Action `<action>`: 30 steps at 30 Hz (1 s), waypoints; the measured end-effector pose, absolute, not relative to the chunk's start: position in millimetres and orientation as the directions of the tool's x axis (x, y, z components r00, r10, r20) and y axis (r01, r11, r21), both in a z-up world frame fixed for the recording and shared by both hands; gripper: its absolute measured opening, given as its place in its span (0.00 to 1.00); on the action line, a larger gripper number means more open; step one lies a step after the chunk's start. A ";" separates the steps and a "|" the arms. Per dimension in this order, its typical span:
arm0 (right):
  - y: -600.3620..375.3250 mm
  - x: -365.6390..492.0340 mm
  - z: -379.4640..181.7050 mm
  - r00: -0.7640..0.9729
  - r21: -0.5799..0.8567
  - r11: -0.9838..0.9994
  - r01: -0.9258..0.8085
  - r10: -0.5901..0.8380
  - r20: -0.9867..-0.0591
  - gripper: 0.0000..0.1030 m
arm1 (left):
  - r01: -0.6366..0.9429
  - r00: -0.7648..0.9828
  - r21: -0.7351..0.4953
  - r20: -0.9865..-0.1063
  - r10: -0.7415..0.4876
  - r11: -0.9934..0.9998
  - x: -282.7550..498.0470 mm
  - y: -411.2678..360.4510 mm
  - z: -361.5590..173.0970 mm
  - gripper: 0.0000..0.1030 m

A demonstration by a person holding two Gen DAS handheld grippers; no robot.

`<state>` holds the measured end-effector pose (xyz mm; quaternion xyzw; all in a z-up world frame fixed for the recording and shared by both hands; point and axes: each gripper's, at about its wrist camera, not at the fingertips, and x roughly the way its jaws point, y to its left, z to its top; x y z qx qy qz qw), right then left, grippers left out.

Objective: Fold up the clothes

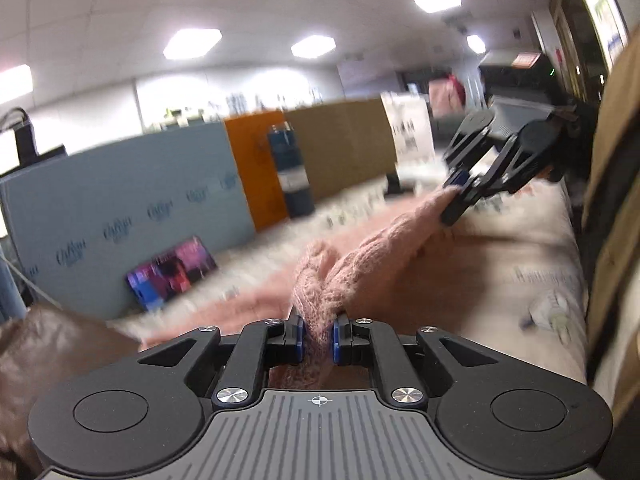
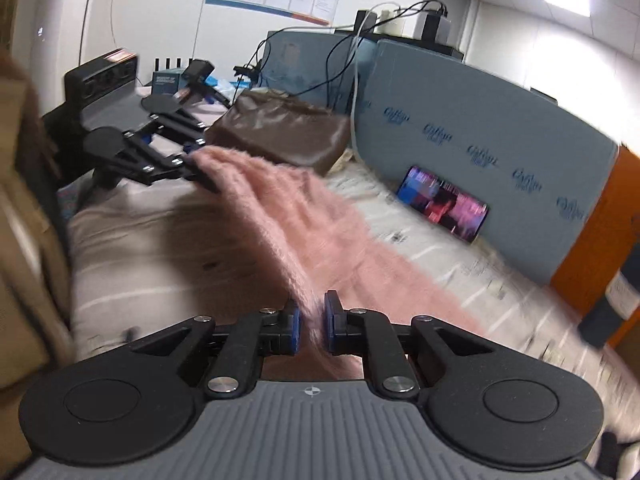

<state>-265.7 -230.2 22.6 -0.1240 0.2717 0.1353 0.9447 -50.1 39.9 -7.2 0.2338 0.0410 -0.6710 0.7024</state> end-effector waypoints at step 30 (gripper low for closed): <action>-360.9 -354.9 -33.0 0.643 0.261 0.606 0.751 -0.583 -0.497 0.11 | 0.968 0.112 -0.163 -0.408 -0.906 0.193 -23.7 -8.9 1.1 0.75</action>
